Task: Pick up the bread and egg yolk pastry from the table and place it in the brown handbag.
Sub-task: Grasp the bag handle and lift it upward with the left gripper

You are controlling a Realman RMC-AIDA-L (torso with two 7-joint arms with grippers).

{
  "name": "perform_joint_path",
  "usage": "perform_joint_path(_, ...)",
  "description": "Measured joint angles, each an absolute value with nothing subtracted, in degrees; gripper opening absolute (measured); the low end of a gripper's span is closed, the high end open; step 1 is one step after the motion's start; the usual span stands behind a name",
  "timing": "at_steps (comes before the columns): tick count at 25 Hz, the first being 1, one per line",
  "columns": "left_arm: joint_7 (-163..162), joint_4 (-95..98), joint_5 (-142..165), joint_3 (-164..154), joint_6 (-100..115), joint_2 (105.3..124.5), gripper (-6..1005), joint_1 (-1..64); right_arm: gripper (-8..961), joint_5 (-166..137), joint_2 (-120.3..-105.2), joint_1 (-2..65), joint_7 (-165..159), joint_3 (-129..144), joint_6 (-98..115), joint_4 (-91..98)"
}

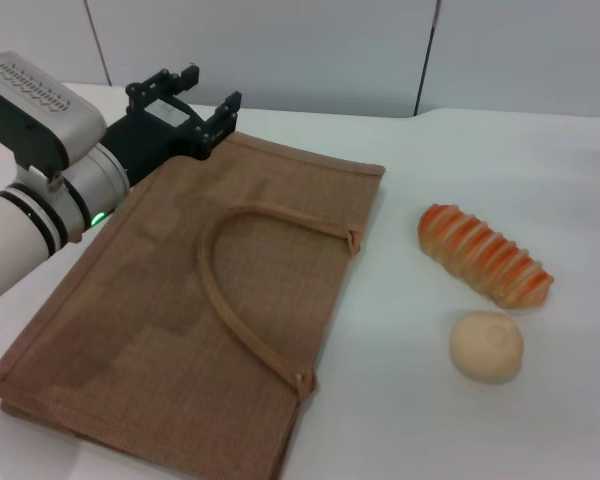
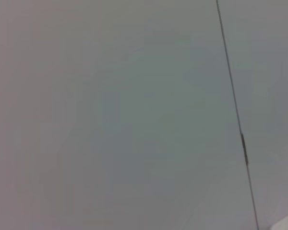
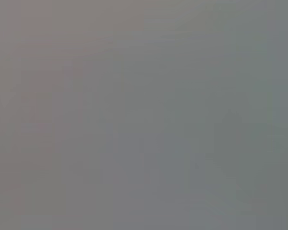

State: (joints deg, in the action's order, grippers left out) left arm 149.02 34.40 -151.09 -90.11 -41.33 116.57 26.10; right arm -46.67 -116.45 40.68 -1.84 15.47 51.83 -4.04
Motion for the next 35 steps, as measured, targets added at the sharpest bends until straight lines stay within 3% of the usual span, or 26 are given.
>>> perform_joint_path(10,127.73,46.61,-135.33,-97.36,-23.3,115.55,608,25.54,864,-46.66,-116.39,40.32,-1.59,15.46,50.11,-3.54)
perform_joint_path(15,101.91,51.86,-117.6,-100.38,-22.21,111.99,607,25.93,864,-46.66,-116.37,40.26,-1.44,15.46,50.09,-3.52)
perform_joint_path(19,85.44,54.04,-103.81,-99.78,-24.42,110.53,607,26.14,864,-46.67,-116.37,40.27,-1.45,15.47,50.09,-3.51)
perform_joint_path(35,55.7,53.25,-63.63,-81.64,-48.86,111.25,604,31.7,863,-46.67,-116.36,40.63,-1.4,15.47,50.09,-3.51)
